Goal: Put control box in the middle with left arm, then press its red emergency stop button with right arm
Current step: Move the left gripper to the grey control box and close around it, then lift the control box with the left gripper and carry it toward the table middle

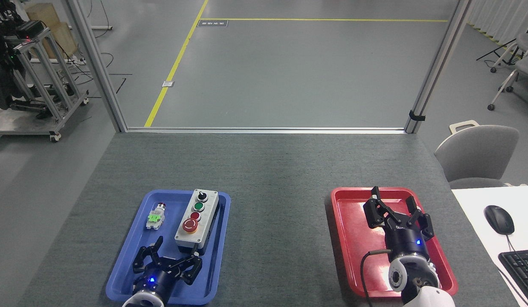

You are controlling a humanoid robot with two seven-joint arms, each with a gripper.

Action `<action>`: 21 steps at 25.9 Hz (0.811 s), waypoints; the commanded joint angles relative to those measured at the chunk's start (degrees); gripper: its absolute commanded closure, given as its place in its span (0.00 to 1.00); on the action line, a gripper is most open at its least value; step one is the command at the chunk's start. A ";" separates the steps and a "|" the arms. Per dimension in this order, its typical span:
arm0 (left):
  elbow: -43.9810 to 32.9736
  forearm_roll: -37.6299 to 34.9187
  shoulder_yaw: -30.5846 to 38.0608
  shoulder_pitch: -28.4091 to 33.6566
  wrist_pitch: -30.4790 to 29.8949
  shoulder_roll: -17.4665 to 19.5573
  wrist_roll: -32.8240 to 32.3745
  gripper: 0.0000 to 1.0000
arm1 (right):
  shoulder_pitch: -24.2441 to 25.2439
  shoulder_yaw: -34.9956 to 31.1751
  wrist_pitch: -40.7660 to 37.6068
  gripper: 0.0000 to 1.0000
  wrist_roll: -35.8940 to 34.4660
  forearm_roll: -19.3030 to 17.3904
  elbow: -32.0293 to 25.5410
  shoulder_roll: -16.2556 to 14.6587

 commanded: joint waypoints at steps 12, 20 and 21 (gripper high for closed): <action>0.54 0.52 0.00 -1.54 -4.38 -1.69 -0.05 0.01 | -0.18 0.06 0.02 0.00 0.08 0.30 0.00 0.13; 3.79 0.08 -1.14 -3.74 -4.03 -3.27 -0.05 0.01 | -0.27 0.15 0.02 0.00 0.08 0.39 0.00 0.31; 4.85 0.08 -1.14 -4.44 -3.85 -3.36 -0.05 0.01 | -0.27 0.15 0.02 0.00 0.08 0.39 0.00 0.31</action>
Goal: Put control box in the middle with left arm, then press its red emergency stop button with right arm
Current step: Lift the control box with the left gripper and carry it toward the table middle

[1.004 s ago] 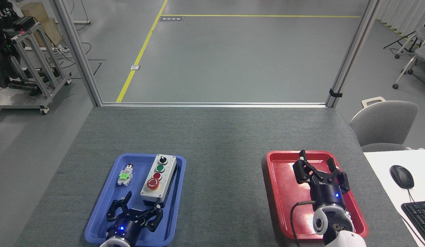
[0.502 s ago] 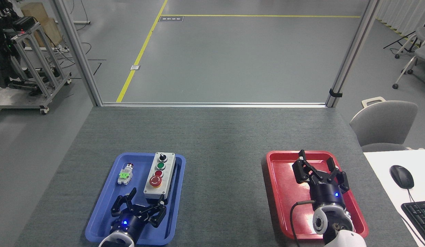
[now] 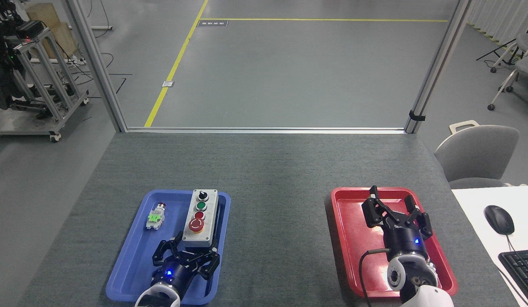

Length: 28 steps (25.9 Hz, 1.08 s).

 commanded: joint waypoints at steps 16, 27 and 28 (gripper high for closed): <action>15.70 -0.40 -0.32 -10.87 6.46 -1.16 0.24 0.04 | -0.03 0.02 -0.01 0.00 -0.01 0.00 0.09 -0.17; 15.35 -0.13 -0.23 -12.28 6.38 -0.10 0.06 0.71 | -0.03 0.02 -0.01 0.00 -0.01 0.00 0.62 -0.17; 15.35 0.04 -0.23 -12.45 6.29 -0.01 0.06 0.80 | -0.03 0.02 -0.01 0.00 -0.01 0.00 0.62 -0.08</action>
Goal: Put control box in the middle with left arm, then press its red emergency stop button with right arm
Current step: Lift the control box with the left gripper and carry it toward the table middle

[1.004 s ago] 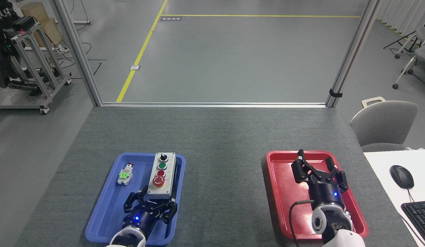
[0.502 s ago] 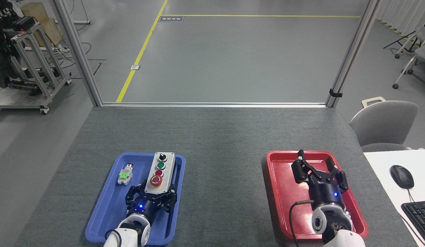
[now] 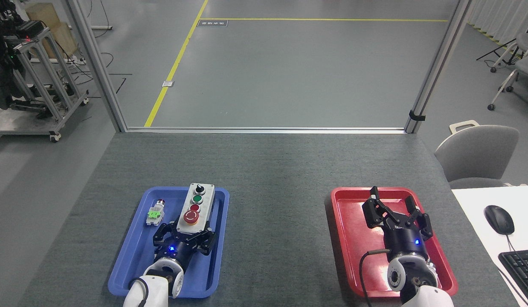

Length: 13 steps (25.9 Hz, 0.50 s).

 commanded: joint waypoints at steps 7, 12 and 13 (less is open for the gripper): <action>-2.65 8.51 0.79 -1.33 -2.69 1.46 0.14 1.00 | 0.00 -0.18 -0.01 0.00 -0.07 0.09 0.01 0.35; -12.40 14.05 0.27 -0.54 -4.98 3.57 0.14 1.00 | 0.00 -0.18 -0.01 0.00 -0.07 0.09 -0.08 0.44; -13.64 14.05 -0.26 -0.27 -4.98 3.21 0.14 1.00 | 0.00 -0.18 -0.01 0.00 -0.07 0.09 -0.08 0.53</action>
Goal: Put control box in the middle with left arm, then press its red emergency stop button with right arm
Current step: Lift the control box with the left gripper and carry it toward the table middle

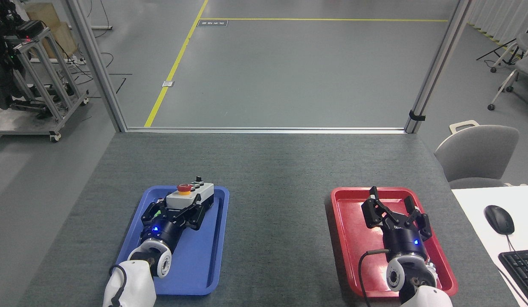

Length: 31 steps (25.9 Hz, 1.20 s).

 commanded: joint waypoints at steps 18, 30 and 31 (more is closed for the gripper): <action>-9.59 0.36 -11.84 1.27 1.98 -11.09 -1.70 1.00 | 0.01 -0.09 -0.01 0.00 0.01 -0.08 -0.05 -0.06; 0.87 -3.50 -27.04 2.59 12.00 -10.56 -0.47 1.00 | 0.01 0.17 2.01 0.00 0.01 0.00 -0.05 -0.15; 0.87 -5.09 -27.04 3.74 11.83 -10.12 -0.47 1.00 | 0.01 0.17 2.01 0.00 0.01 0.00 -0.05 -0.15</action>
